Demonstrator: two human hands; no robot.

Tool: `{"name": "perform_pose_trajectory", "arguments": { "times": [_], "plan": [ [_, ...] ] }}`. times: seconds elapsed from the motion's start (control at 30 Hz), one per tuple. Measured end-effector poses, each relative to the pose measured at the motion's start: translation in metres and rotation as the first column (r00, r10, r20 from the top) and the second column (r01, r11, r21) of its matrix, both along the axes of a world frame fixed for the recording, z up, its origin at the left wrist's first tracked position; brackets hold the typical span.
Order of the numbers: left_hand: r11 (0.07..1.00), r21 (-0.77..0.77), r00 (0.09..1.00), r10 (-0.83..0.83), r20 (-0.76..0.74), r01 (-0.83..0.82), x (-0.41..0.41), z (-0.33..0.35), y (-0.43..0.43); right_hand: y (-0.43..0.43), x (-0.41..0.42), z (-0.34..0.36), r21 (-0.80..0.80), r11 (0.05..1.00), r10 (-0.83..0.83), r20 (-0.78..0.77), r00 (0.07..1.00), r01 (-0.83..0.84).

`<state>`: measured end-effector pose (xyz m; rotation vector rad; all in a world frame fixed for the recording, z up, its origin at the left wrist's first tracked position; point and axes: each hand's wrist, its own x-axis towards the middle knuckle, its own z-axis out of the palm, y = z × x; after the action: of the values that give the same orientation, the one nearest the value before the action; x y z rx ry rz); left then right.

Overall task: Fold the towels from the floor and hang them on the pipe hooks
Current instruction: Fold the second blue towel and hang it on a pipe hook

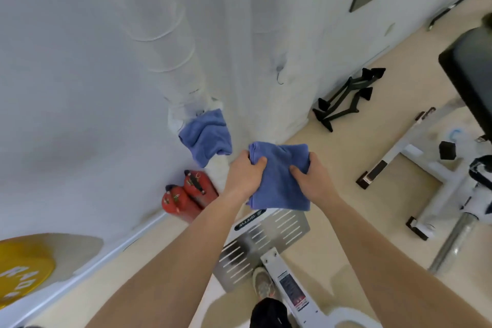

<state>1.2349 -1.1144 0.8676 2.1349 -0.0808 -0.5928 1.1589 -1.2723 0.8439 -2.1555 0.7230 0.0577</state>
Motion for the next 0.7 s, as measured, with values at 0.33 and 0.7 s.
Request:
{"name": "perform_pose_trajectory", "arguments": {
  "times": [0.33,0.7],
  "plan": [
    [0.965,-0.129,0.964,0.241,0.113,-0.226,0.154,-0.027,-0.127,-0.126,0.181,-0.016,0.089,0.994,-0.081,0.256,0.963,0.06],
    [0.956,-0.132,0.938,0.285,0.197,-0.263,0.26,-0.08,-0.157,-0.186,0.308,-0.045,0.056,0.996,0.054,0.289,0.956,-0.073]
  ]
}}
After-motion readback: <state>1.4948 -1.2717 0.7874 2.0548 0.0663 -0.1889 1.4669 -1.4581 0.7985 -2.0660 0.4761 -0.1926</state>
